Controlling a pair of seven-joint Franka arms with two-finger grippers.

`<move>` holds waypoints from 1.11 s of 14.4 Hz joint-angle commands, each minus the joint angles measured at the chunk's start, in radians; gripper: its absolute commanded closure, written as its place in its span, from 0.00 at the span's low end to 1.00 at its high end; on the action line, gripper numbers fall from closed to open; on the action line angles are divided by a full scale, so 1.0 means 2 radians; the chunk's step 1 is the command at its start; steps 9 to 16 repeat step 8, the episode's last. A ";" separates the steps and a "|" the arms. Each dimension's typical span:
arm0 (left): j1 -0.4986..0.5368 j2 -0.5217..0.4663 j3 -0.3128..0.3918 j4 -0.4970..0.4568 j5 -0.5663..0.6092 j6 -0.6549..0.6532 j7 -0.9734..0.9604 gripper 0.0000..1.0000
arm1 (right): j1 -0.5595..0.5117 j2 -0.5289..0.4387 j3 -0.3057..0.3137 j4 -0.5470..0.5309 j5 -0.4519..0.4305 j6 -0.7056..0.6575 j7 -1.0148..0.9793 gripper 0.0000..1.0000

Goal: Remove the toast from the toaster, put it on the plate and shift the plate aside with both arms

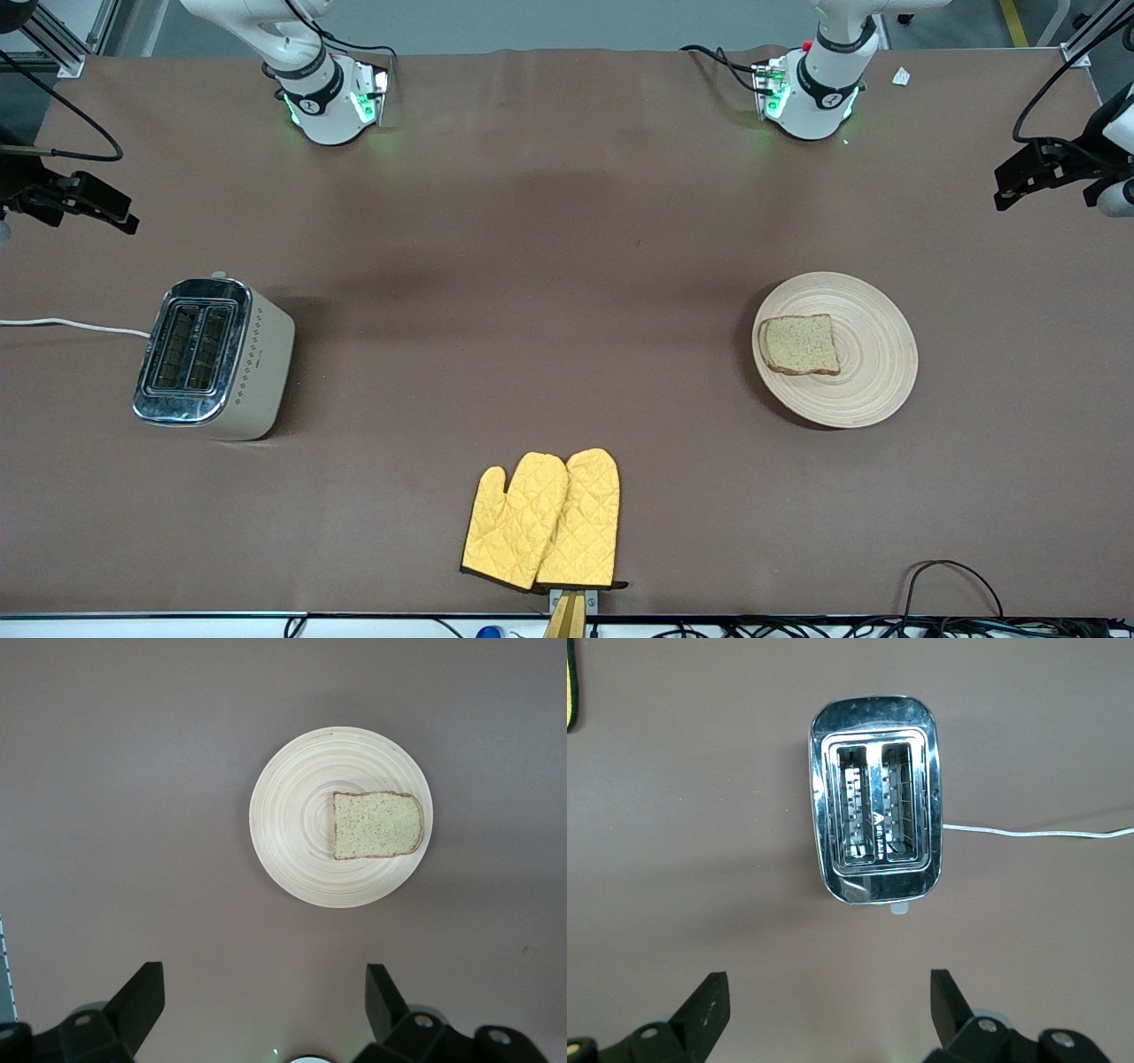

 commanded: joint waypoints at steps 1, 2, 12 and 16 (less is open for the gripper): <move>-0.009 -0.005 0.004 -0.007 -0.007 0.002 0.006 0.00 | -0.005 -0.012 0.006 -0.010 0.001 -0.001 -0.006 0.00; -0.010 0.000 0.004 -0.005 -0.015 -0.003 0.006 0.00 | -0.005 -0.012 0.006 -0.010 0.002 -0.001 -0.006 0.00; -0.011 0.007 0.004 0.005 -0.039 -0.007 0.002 0.00 | -0.006 -0.012 0.006 -0.010 0.001 -0.001 -0.006 0.00; -0.011 0.007 0.004 0.005 -0.039 -0.007 0.002 0.00 | -0.006 -0.012 0.006 -0.010 0.001 -0.001 -0.006 0.00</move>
